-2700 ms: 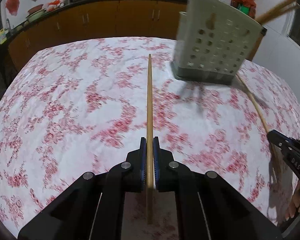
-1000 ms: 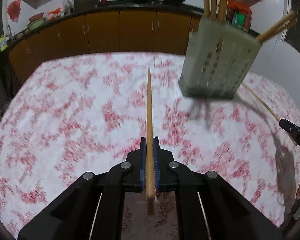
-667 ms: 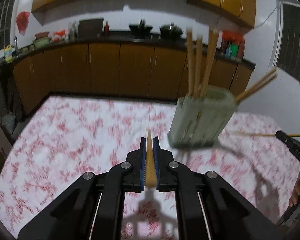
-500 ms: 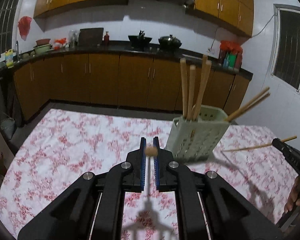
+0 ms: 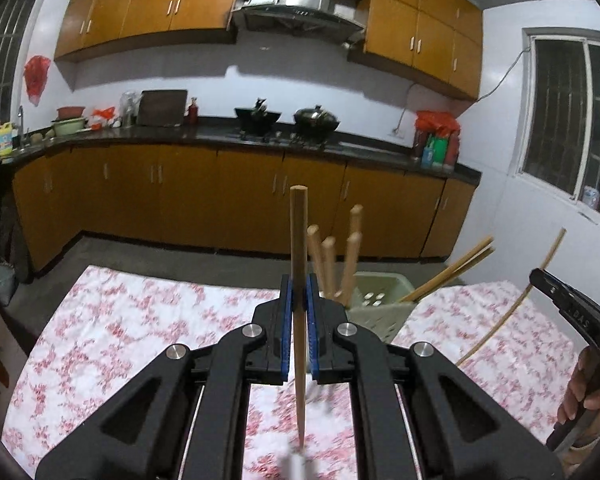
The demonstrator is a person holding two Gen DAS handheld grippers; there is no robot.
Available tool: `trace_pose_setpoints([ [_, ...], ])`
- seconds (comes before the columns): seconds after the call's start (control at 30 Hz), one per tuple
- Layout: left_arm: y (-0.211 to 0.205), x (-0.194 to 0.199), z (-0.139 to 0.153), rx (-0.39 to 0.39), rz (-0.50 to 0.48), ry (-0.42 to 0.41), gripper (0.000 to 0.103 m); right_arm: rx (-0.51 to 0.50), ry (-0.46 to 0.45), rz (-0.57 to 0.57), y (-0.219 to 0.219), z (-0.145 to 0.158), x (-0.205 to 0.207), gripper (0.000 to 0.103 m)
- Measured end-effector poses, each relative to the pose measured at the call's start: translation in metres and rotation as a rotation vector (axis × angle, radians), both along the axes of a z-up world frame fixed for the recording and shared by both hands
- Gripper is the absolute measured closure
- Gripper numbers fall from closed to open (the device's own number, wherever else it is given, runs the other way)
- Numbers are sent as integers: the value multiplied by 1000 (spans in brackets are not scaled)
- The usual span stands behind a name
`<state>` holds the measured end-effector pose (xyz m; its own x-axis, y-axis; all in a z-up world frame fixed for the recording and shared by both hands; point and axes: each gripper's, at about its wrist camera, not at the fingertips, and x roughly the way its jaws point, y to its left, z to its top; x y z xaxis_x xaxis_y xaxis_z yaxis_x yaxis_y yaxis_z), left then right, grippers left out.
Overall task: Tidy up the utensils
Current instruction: 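Lower both chopsticks into the caddy and open both tools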
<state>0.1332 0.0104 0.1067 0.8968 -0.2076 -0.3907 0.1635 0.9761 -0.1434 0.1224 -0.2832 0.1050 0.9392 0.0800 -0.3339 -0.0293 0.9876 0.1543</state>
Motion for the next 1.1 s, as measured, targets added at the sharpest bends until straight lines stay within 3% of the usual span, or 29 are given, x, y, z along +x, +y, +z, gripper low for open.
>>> trace_pose_setpoints([
  [0.3,-37,11,44,-33,-46,-151,96,54,-164,73,24,55,4,95],
  [0.47,-50,27,71,-60,-18,-274,96,68,-217,84,34,69,21,95],
  [0.6,-54,39,76,-77,15,-322,96,63,-234,81,40,71,37,95],
  [0.7,-56,51,69,-74,32,-326,96,55,-222,81,45,65,49,95],
  [1.0,-59,76,25,-66,16,-226,95,30,-121,96,55,37,77,94],
  [1.07,-58,72,23,-69,8,-225,93,27,-114,98,56,34,76,86],
  [1.1,-56,70,24,-66,8,-229,85,25,-117,97,55,34,73,82],
])
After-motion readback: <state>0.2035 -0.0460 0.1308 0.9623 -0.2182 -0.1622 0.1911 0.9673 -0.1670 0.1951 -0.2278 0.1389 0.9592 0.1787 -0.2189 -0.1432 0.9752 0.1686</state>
